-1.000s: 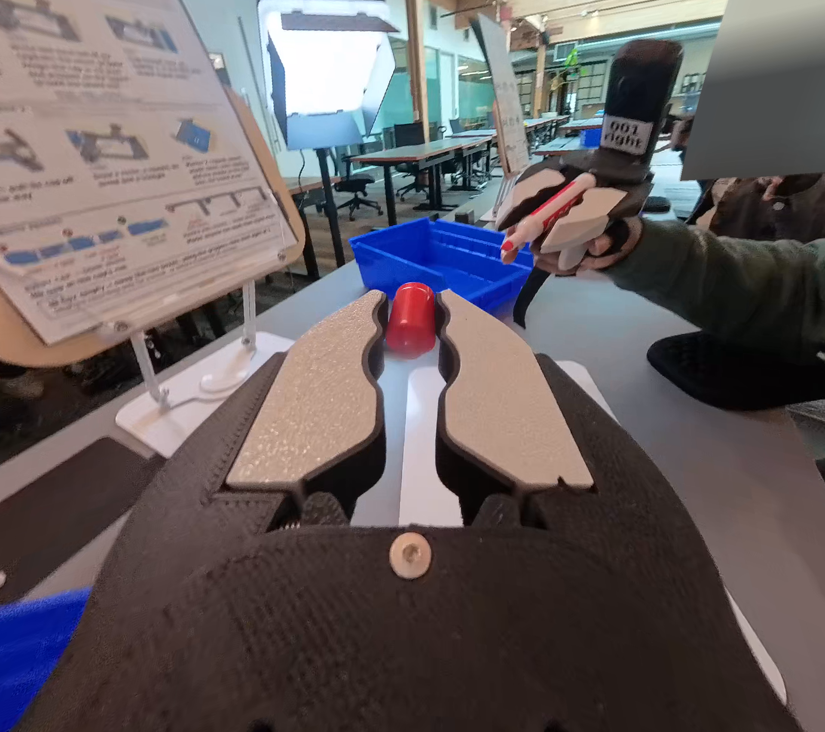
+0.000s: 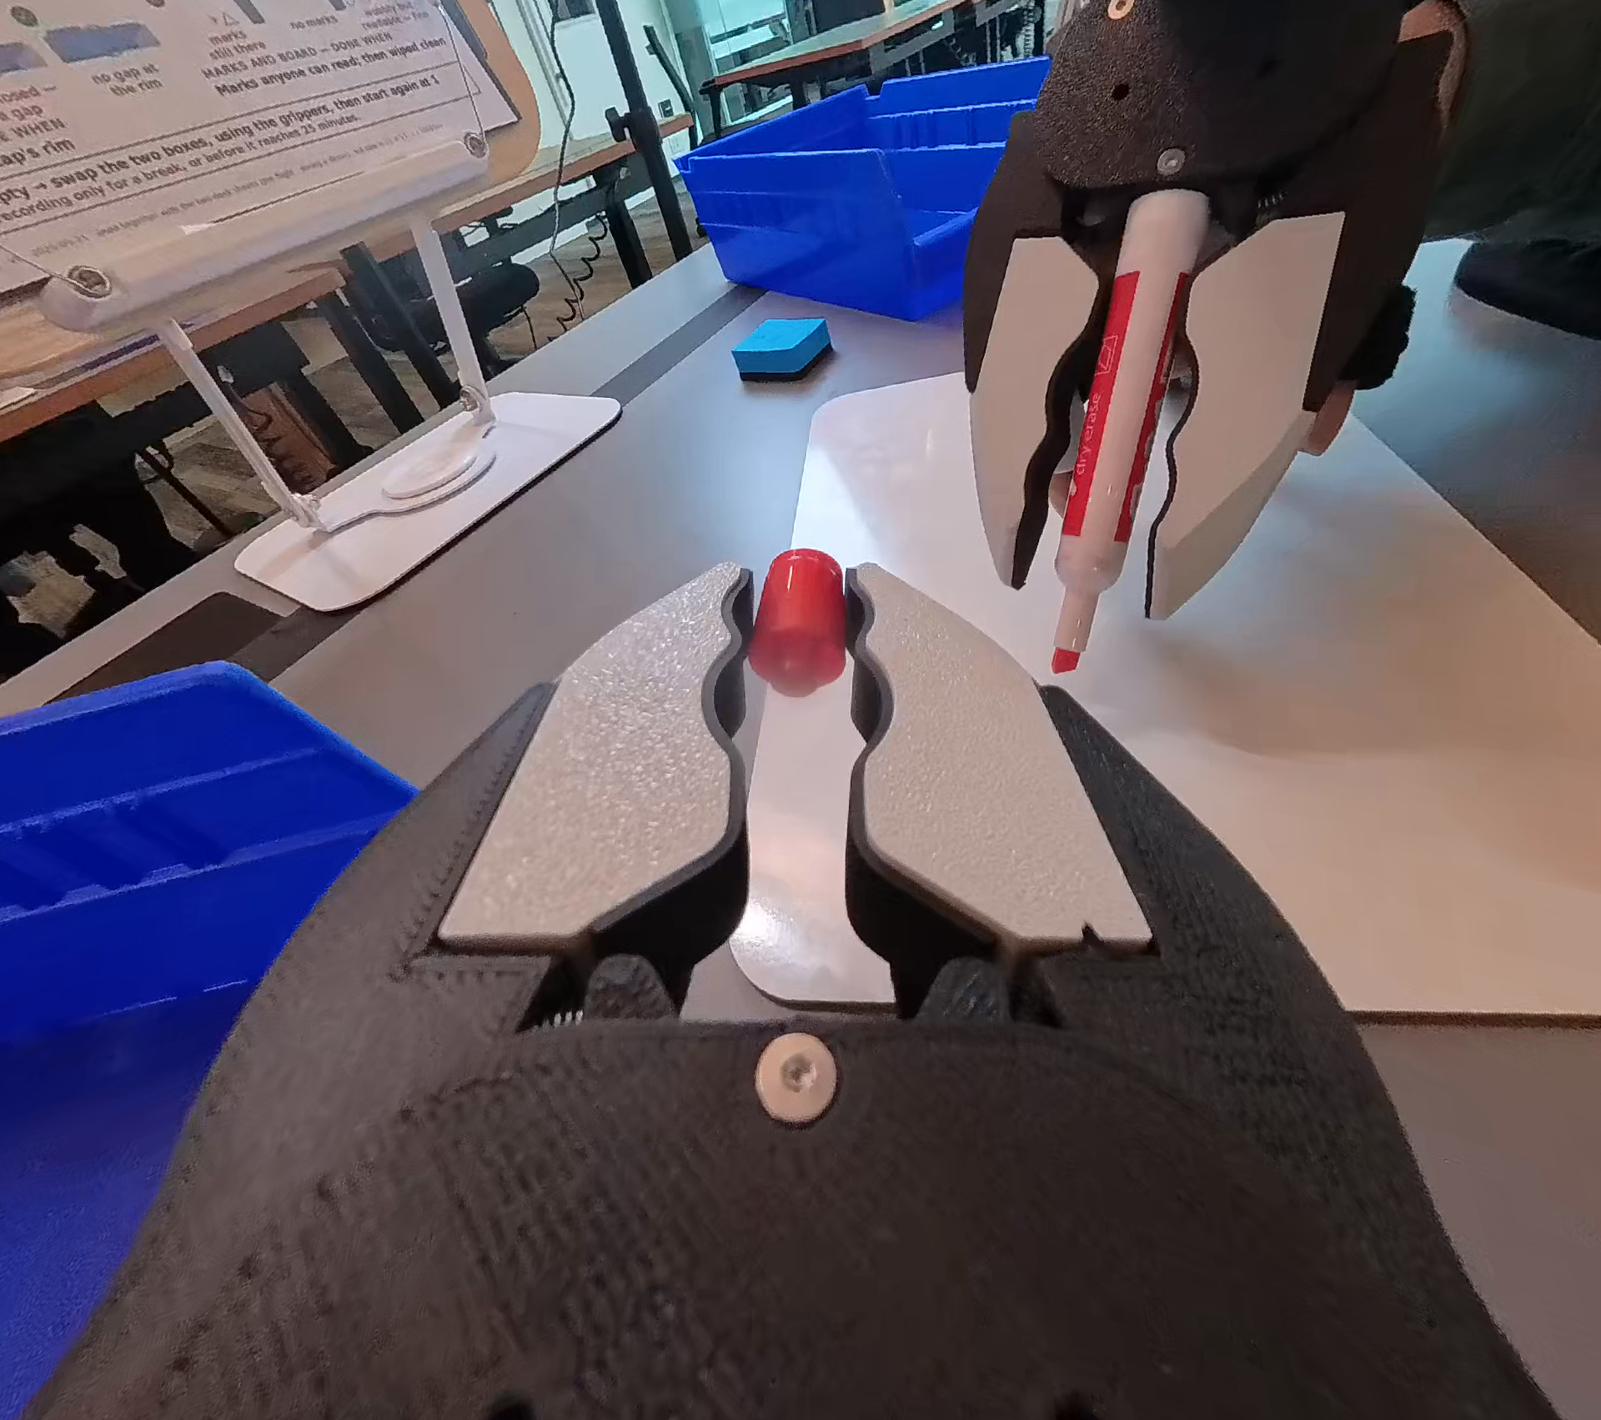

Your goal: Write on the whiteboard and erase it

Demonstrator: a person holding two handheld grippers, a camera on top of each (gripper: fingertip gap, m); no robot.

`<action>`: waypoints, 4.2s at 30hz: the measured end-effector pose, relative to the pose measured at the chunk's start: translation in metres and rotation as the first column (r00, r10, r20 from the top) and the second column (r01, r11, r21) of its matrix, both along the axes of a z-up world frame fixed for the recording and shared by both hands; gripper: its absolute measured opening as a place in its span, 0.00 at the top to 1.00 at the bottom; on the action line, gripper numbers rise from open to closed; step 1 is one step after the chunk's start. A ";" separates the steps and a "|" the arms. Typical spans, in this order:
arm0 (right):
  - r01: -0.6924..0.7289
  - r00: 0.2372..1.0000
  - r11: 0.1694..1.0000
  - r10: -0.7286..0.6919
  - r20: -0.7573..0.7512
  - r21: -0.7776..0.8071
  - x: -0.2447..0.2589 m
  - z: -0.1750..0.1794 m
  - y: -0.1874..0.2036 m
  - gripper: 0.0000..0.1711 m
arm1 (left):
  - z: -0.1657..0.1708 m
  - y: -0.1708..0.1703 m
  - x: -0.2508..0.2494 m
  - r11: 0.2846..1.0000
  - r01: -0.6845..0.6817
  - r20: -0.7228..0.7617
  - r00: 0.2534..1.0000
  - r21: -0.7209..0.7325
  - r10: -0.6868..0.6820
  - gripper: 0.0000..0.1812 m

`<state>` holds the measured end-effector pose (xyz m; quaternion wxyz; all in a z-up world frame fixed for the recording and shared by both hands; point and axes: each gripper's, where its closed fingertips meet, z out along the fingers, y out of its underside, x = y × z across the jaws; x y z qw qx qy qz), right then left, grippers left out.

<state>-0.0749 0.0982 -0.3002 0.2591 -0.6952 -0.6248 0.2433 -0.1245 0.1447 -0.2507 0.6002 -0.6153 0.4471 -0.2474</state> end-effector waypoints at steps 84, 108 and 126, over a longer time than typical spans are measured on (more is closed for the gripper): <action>-0.129 0.912 0.989 0.088 0.400 0.077 0.034 -0.020 -0.008 0.81 | -0.004 -0.010 -0.030 0.994 0.106 -0.114 0.988 -0.005 -0.106 0.89; -0.215 0.914 0.972 0.165 0.371 0.095 -0.027 -0.021 0.015 0.81 | -0.001 -0.010 -0.032 0.994 0.107 -0.114 0.988 -0.002 -0.107 0.89; -0.168 0.968 0.983 0.151 0.202 0.071 -0.024 0.012 -0.002 0.80 | 0.000 -0.010 -0.032 0.994 0.108 -0.116 0.988 0.001 -0.107 0.89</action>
